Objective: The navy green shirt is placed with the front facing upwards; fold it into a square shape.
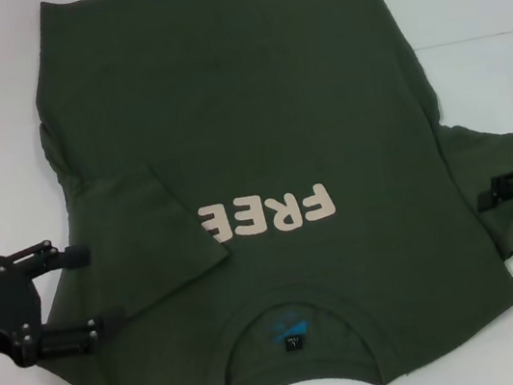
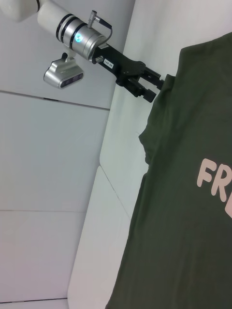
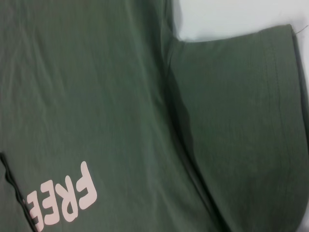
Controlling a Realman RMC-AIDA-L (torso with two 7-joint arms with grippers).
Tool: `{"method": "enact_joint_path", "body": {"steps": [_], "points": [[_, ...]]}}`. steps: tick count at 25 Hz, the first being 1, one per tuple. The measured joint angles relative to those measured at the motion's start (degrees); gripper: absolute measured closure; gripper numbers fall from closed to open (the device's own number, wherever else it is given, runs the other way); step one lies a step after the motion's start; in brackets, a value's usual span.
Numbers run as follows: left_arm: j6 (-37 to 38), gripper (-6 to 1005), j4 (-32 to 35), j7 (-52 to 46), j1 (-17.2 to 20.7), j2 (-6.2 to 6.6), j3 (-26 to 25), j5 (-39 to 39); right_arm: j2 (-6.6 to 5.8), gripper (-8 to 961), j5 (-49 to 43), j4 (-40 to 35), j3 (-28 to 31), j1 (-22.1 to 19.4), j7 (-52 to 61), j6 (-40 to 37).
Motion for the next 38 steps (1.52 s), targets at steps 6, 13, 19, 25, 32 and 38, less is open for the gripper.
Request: {"method": "enact_joint_path", "body": {"steps": [6,13,19,25,32,38], "points": [[-0.05,62,0.0,0.0,0.0,0.0,0.0,-0.03,0.0,91,0.0,0.15,-0.6,0.01,0.27,0.04],[-0.05,62,0.0,0.0,0.0,0.0,0.0,-0.15,-0.52,92,0.01,0.28,-4.05,0.25,3.47,0.01],[-0.05,62,0.0,0.0,0.0,0.0,-0.05,-0.15,-0.67,178,0.0,0.21,-5.48,0.64,3.65,-0.31],[-0.05,61,0.0,0.0,0.0,0.08,-0.09,-0.15,-0.59,409,0.01,0.78,-6.41,0.93,3.86,-0.05],[-0.05,61,0.0,0.0,0.0,0.09,-0.14,-0.15,-0.63,793,0.01,0.79,-7.12,1.25,3.94,0.0],[-0.04,61,0.01,0.0,0.0,0.09,-0.18,-0.28,-0.7,889,0.0,0.57,-9.75,1.74,3.95,-0.3]]}}
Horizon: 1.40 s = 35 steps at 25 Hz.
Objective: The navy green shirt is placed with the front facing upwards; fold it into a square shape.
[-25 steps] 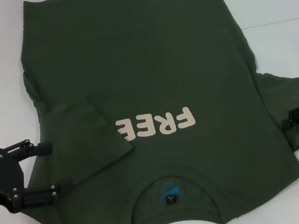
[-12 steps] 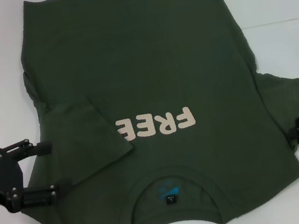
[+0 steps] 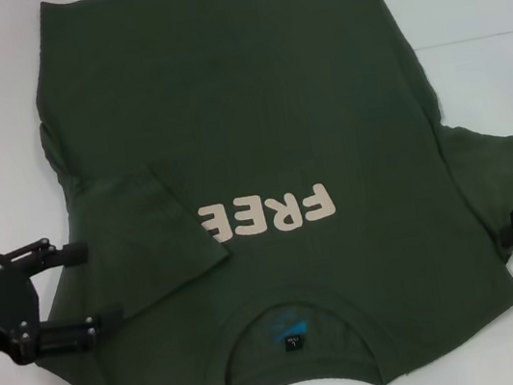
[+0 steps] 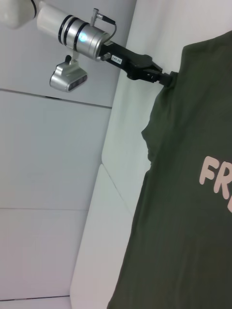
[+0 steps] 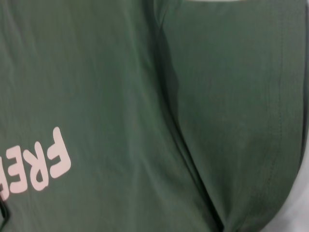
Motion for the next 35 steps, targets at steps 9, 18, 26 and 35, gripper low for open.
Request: {"method": "enact_joint_path", "body": {"steps": [9,18,26,35], "points": [[0.0,61,0.08,-0.05,0.0,0.08,0.0,-0.64,-0.15,919,0.19,-0.96,-0.3,0.1,-0.73,-1.4],[0.0,61,0.09,-0.09,0.0,0.09,-0.27,-0.75,-0.92,935,0.39,-4.88,2.68,-1.44,-0.86,-4.05],[0.0,61,0.09,-0.12,0.0,0.09,-0.35,-1.28,-2.01,941,0.19,-10.27,7.61,-3.04,-0.88,-7.75],[-0.01,62,0.09,-0.78,0.0,0.25,-0.35,-1.37,-2.74,938,0.39,-16.67,12.36,-3.28,-0.87,-11.43]]}}
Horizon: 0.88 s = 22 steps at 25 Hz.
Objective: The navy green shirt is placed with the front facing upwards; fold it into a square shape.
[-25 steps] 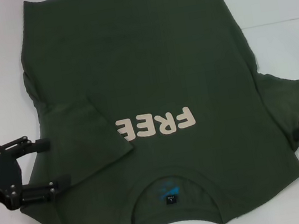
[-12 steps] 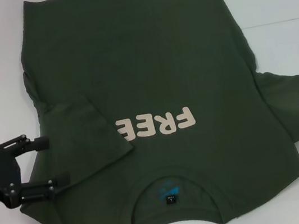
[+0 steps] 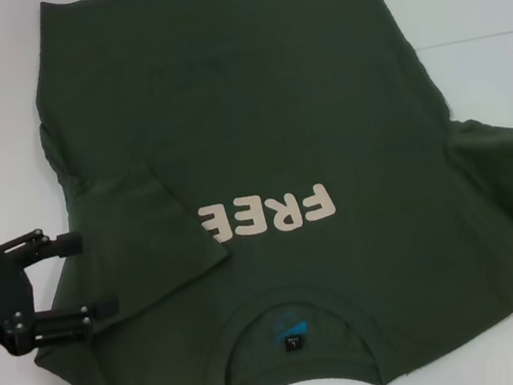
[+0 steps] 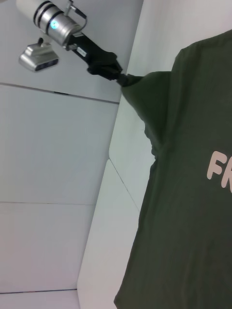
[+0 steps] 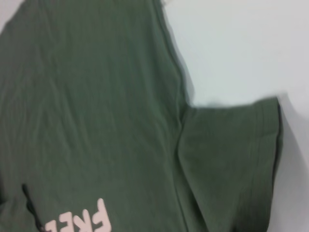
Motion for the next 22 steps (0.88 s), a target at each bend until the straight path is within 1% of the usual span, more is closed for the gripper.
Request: {"method": "enact_joint_path", "body": {"steps": [5,11,15,16,18,22], "points": [[0.0,62,0.0,-0.57,0.0,0.01,0.0,0.0,0.01,936,0.65,-2.77,0.58,0.7,0.0,-2.01],[0.0,61,0.0,-0.71,0.0,0.02,0.0,0.01,0.21,934,2.43,-3.38,-0.03,1.63,-0.12,-2.81],[-0.04,61,0.0,-0.72,0.0,0.01,-0.1,0.01,0.99,933,2.5,-3.08,-0.88,3.95,-0.64,-3.13],[-0.07,61,0.0,-0.73,0.0,0.01,-0.15,0.01,1.47,932,2.53,-2.93,-1.76,5.52,-0.7,-2.85],[-0.11,61,0.0,-0.76,0.02,0.01,-0.17,0.01,1.7,932,2.57,-2.85,-2.29,6.27,-0.75,-2.62],[-0.18,61,0.0,-0.82,0.21,-0.01,-0.21,0.01,3.04,930,2.42,-1.94,-5.72,9.85,-1.13,-1.89]]}}
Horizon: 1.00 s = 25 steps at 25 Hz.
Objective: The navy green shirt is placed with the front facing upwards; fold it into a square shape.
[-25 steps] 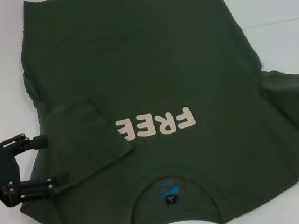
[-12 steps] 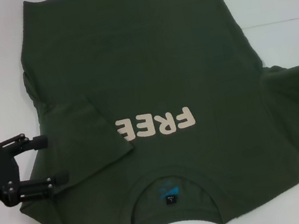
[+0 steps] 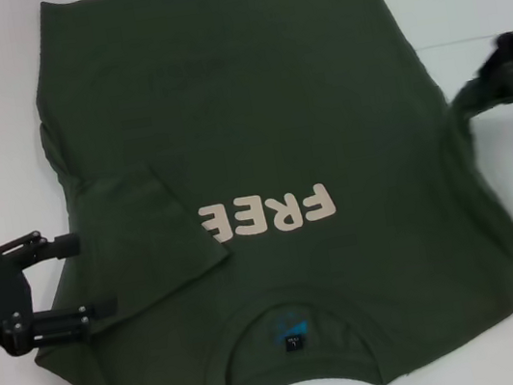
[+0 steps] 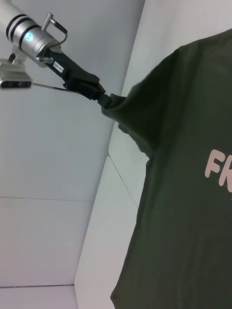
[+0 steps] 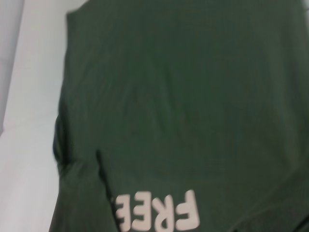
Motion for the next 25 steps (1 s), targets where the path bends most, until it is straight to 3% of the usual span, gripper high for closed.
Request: {"method": "enact_joint_path", "body": {"steps": [5,9,15,25], "points": [[0.0,61,0.0,0.0,0.2,-0.25,0.04,0.0,1.9,929,0.08,2.16,-4.1,3.42,-0.22,1.42],[0.0,61,-0.11,0.0,0.23,-0.34,0.03,0.0,2.64,927,0.13,5.07,-5.98,5.22,-1.22,2.86],[-0.19,62,-0.43,-0.04,0.23,-0.67,0.02,0.0,3.17,925,0.14,7.71,-7.5,6.49,-3.47,4.03],[-0.26,62,-0.45,-0.87,-0.07,-0.87,0.18,0.0,3.03,922,0.32,8.51,-9.25,6.53,-4.15,4.41]]}}
